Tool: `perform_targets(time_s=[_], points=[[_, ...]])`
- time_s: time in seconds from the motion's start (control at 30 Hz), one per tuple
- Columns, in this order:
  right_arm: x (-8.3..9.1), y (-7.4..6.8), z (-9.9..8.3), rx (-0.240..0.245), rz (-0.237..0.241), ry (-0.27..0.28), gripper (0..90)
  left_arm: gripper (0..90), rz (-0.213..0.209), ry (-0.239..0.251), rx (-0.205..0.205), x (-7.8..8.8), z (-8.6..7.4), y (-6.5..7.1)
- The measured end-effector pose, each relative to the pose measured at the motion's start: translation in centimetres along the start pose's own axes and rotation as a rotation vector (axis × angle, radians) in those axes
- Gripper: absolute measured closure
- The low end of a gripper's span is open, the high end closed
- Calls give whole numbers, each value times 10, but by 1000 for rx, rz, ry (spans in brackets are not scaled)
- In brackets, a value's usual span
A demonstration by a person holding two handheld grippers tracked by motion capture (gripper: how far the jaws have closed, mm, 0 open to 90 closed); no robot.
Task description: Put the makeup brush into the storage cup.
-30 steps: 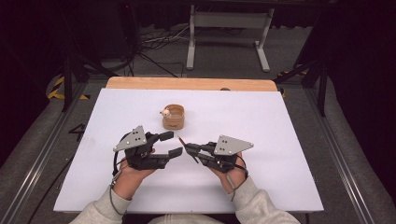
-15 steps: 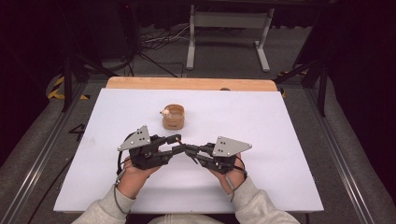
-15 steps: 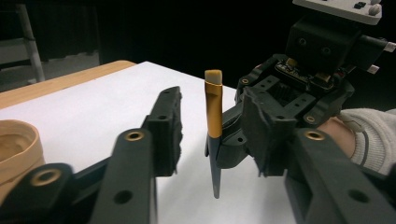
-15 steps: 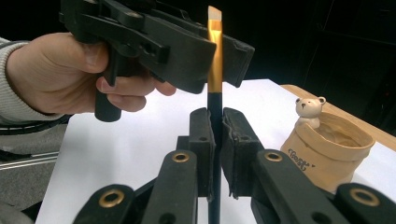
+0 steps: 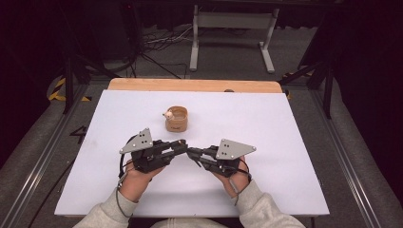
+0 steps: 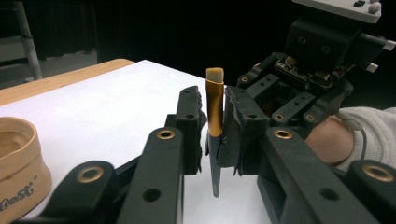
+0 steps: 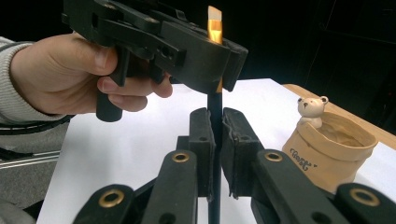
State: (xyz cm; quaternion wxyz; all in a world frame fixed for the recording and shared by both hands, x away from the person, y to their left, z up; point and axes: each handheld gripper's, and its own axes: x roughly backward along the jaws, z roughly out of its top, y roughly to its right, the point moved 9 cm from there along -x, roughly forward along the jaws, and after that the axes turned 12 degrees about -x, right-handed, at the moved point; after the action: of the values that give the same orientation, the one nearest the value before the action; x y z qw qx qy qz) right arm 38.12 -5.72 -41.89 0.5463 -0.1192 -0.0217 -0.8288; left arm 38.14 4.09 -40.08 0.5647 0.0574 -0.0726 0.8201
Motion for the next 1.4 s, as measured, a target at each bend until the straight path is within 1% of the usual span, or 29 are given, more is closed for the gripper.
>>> perform_targets(time_s=[0.3,0.4,0.47,0.6,0.67,0.77,0.83,0.87,0.9,0.97,1.0,1.03,1.1,1.13,1.2,1.27,1.33,1.4], points=[[0,0,-1,4,-2,-7,833,820,-15,-1,7,0,0,2],[-1,0,-1,6,-1,-7,832,826,-19,-4,11,0,0,2],[-1,0,-1,8,-2,-6,830,828,-25,4,17,1,0,2],[0,-1,0,11,7,-5,826,831,-29,4,15,1,2,3],[0,-1,0,8,10,-5,804,831,-30,4,15,2,3,4],[2,-2,2,-1,13,8,666,831,-24,4,9,4,4,3],[4,-3,5,-2,11,19,549,831,-19,2,13,5,5,2],[6,-3,6,0,6,30,501,831,-13,1,5,6,6,1],[7,-3,8,0,-9,40,397,831,-15,3,11,6,6,1],[9,-1,9,-11,-44,41,282,831,-8,0,6,7,8,-2],[9,-1,9,-11,-44,41,282,830,-8,0,6,7,8,-2],[10,3,10,-30,-74,39,151,831,-3,3,5,8,10,-3],[11,9,9,-71,-103,31,65,830,5,1,0,8,11,-6],[11,11,8,-89,-103,25,50,831,9,-1,-4,9,12,-7],[14,12,8,-100,-95,36,36,831,17,-5,-4,9,14,-10],[16,15,8,-106,-99,44,8,831,27,-9,-10,9,16,-14],[19,18,8,-129,-85,58,2,831,36,-14,-13,10,19,-18],[22,21,8,-132,-86,76,1,830,44,-19,-18,10,23,-21]])
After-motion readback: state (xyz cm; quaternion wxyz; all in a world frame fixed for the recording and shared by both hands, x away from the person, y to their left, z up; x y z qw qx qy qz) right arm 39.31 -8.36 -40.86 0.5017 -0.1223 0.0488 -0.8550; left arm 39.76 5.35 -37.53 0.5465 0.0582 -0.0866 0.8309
